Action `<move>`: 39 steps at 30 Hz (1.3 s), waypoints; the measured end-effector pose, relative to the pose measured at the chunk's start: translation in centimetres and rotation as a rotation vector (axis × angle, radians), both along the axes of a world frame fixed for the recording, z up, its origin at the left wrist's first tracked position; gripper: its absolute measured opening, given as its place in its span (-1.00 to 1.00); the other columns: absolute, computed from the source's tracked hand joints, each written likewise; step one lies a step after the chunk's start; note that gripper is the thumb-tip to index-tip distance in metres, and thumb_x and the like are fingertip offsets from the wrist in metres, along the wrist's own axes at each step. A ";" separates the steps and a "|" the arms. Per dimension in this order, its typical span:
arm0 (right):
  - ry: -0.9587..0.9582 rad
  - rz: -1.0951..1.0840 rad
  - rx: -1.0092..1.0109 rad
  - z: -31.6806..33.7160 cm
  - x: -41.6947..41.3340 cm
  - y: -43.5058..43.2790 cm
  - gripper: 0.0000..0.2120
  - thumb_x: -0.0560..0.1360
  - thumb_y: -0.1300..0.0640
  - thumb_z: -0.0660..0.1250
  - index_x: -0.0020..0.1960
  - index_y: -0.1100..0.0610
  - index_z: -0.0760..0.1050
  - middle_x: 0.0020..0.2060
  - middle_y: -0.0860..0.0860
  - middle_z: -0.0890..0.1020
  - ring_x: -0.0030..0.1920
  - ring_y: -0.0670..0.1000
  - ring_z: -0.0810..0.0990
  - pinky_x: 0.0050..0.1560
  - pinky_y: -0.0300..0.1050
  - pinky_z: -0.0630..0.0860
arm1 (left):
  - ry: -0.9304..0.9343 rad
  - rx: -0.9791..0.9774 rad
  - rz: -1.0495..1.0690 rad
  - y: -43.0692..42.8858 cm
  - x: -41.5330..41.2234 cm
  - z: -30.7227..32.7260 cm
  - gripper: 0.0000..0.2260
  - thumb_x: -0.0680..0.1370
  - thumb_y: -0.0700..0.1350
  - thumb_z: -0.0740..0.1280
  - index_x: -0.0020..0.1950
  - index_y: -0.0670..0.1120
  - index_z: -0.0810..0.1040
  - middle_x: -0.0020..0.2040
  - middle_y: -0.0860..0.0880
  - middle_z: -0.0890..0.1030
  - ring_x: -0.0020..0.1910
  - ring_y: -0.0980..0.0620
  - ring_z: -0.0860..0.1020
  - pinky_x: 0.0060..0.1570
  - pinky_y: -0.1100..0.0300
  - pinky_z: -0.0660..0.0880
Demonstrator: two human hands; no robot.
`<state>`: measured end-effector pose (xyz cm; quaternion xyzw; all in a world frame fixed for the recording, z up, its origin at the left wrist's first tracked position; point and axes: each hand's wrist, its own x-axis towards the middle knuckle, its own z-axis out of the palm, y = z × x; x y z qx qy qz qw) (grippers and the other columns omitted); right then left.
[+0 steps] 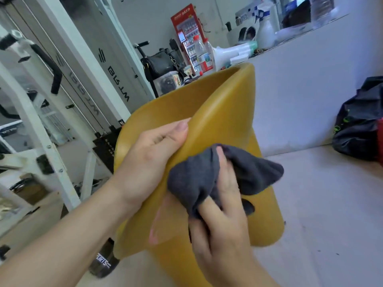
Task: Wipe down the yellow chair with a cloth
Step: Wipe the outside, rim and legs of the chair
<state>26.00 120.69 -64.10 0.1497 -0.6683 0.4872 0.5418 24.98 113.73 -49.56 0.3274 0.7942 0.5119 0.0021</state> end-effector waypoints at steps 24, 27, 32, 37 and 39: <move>0.024 -0.145 -0.301 2.0 -3.3 0.7 -0.74 0.55 0.20 0.16 0.15 0.23 0.52 0.26 0.33 0.37 0.24 0.34 0.41 0.27 0.26 0.34 | 0.173 0.058 0.195 0.0 -0.9 -0.9 -0.77 0.50 -0.09 0.27 0.10 -0.05 0.65 0.05 -0.06 0.68 0.10 -0.04 0.61 0.19 -0.06 0.50; 0.008 -0.033 -0.089 -3.4 -0.9 -2.9 -0.68 0.63 0.07 0.12 0.12 0.20 0.58 0.28 0.13 0.29 0.39 0.12 0.31 0.40 -0.07 0.26 | 0.150 0.071 0.214 0.0 -0.8 -0.9 -0.75 0.49 -0.07 0.28 0.09 -0.07 0.65 0.05 -0.08 0.67 0.06 -0.04 0.62 0.04 0.05 0.55; 0.084 -0.104 -0.141 -0.8 -2.9 1.3 -0.83 0.52 0.24 0.22 0.06 0.17 0.53 0.21 0.15 0.33 0.25 0.07 0.42 0.31 -0.14 0.33 | 0.156 0.079 0.200 -0.1 -0.3 -1.0 -0.79 0.58 -0.17 0.25 0.17 -0.09 0.59 0.12 -0.13 0.64 0.12 -0.07 0.60 0.18 -0.06 0.51; -0.032 -0.099 -0.635 3.9 -4.8 2.8 -0.64 0.46 0.26 0.15 0.20 0.37 0.48 0.16 0.21 0.37 0.20 -0.02 0.42 0.28 -0.23 0.33 | 0.233 0.034 0.245 0.5 -0.3 -0.8 -0.78 0.54 -0.14 0.30 0.14 -0.09 0.63 0.05 -0.08 0.67 0.05 -0.05 0.62 0.10 -0.09 0.54; -0.008 -0.025 -0.442 1.5 -1.8 -1.8 -0.66 0.50 0.21 0.17 0.22 0.31 0.47 0.25 0.25 0.34 0.32 0.05 0.37 0.38 -0.11 0.26 | 0.253 0.027 0.255 0.4 -0.5 -0.7 -0.73 0.49 -0.10 0.29 0.14 -0.11 0.63 0.07 -0.08 0.66 0.09 -0.02 0.60 0.16 -0.04 0.50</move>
